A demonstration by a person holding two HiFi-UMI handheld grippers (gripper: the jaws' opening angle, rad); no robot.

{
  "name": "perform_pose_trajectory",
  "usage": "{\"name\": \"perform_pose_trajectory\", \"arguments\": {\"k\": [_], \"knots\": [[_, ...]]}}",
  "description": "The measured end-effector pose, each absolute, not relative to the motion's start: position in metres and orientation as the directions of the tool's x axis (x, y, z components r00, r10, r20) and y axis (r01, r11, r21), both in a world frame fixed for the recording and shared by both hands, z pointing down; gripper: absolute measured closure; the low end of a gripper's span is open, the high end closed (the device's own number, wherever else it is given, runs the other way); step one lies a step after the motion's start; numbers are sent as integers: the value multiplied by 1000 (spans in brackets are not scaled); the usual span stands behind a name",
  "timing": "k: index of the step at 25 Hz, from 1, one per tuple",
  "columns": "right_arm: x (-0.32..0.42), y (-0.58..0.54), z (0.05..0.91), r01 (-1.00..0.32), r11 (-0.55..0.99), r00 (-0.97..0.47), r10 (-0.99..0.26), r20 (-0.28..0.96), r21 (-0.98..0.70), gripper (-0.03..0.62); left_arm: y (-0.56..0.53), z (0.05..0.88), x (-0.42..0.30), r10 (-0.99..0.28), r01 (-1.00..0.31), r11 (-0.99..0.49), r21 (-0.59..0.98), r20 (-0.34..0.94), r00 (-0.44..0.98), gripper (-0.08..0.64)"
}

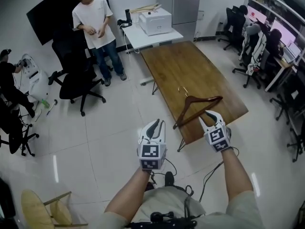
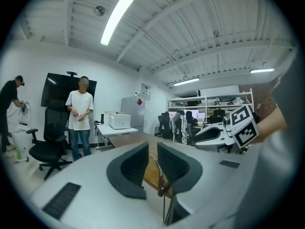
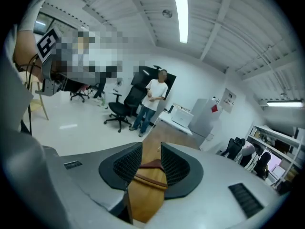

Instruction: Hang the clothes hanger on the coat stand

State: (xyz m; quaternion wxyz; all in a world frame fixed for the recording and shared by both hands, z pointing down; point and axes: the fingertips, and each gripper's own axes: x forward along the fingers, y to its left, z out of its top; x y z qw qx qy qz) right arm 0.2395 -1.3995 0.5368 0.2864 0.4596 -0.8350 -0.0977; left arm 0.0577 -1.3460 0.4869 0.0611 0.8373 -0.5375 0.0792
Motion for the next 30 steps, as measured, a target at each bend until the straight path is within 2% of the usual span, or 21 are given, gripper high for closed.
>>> {"name": "perform_pose_trajectory", "arguments": {"k": [5, 9, 14, 20, 25, 26, 30], "knots": [[248, -1477, 595, -593, 624, -358, -771, 527, 509, 474, -1436, 538, 68, -844, -879, -477, 31, 262, 467, 488], [287, -1537, 654, -399, 750, -327, -654, 682, 528, 457, -1496, 570, 104, -831, -884, -465, 34, 328, 450, 488], [338, -1655, 730, -165, 870, -344, -492, 800, 464, 445, -1604, 619, 163, -842, -925, -376, 47, 399, 362, 488], [358, -1746, 836, 113, 948, -326, -247, 913, 297, 437, -1711, 689, 197, -847, -957, -282, 62, 452, 279, 488], [351, -1763, 864, 170, 980, -310, -45, 950, 102, 451, -1739, 713, 186, -849, -969, -234, 77, 470, 242, 488], [350, -1763, 866, 174, 982, -307, -18, 952, 74, 477, -1741, 714, 184, -849, -971, -226, 80, 472, 237, 488], [346, -1755, 863, 248, 967, -271, 15, 963, 55, 511, -1743, 713, 177, -846, -974, -209, 90, 484, 226, 488]]}}
